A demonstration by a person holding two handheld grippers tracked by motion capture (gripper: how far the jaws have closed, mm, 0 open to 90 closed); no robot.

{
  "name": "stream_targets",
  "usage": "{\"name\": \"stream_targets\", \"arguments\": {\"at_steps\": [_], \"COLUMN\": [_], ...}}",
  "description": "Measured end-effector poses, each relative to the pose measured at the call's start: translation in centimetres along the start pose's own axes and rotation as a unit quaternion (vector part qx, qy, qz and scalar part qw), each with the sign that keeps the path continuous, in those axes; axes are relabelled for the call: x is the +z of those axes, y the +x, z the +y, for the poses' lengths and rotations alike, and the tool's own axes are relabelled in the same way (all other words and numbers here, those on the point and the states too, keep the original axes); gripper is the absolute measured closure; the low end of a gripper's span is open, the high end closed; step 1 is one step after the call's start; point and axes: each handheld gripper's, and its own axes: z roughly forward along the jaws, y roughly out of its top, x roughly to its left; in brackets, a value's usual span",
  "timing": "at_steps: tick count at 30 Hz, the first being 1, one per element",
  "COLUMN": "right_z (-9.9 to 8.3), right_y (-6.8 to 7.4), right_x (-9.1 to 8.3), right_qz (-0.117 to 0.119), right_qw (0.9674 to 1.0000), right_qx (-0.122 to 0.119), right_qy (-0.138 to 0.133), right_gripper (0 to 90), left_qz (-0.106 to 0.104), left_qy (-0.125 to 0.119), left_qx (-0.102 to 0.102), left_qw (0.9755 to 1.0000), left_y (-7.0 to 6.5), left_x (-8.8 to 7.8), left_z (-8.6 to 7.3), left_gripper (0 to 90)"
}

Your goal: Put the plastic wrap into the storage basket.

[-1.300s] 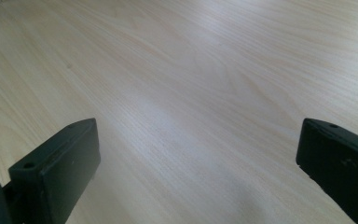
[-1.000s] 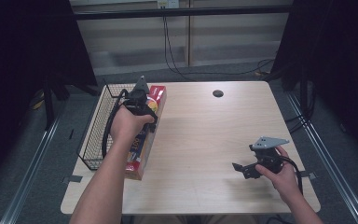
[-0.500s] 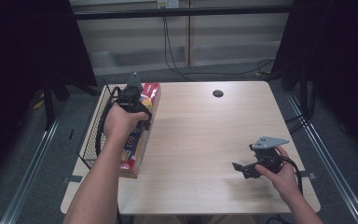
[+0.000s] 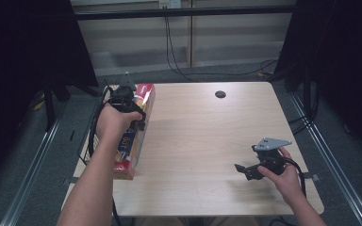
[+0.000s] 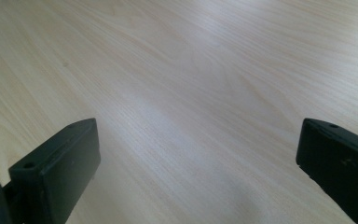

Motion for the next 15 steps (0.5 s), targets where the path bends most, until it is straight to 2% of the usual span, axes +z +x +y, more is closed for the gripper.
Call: {"name": "stream_targets", "arguments": {"at_steps": [15], "right_z": [0.0], "right_y": [-0.1], "right_x": [-0.1], "right_qz": [-0.003], "right_qw": [1.0], "right_qx": [0.001], "right_qy": [-0.001], "right_gripper": [0.0], "left_qz": [0.006], "left_qy": [-0.008], "left_qx": [-0.023], "left_qw": [0.9997], "left_y": [1.8], "left_x": [-0.5], "left_z": [-0.3], "left_gripper": [44.1]}}
